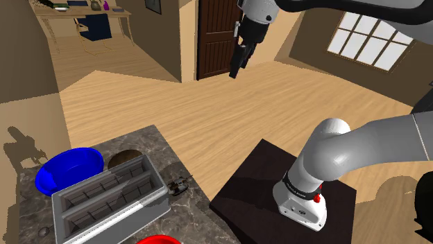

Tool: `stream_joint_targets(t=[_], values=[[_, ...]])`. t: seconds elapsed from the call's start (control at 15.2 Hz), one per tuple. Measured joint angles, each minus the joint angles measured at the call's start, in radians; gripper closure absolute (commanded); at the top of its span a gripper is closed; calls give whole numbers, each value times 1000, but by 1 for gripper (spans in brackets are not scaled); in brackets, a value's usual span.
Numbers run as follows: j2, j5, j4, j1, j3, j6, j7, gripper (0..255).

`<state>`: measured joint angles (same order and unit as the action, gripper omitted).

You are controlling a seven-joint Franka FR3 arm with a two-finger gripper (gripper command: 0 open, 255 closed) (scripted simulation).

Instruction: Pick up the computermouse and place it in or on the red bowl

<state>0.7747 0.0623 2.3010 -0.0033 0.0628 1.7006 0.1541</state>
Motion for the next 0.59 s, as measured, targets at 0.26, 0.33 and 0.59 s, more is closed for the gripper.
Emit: stream_joint_targets(t=[0.26,0.33,0.59], values=[[1,5,63,21,22,66,16,0],[-5,6,90,31,30,101,24,0],[-41,11,178,70,71,234,54,0]])
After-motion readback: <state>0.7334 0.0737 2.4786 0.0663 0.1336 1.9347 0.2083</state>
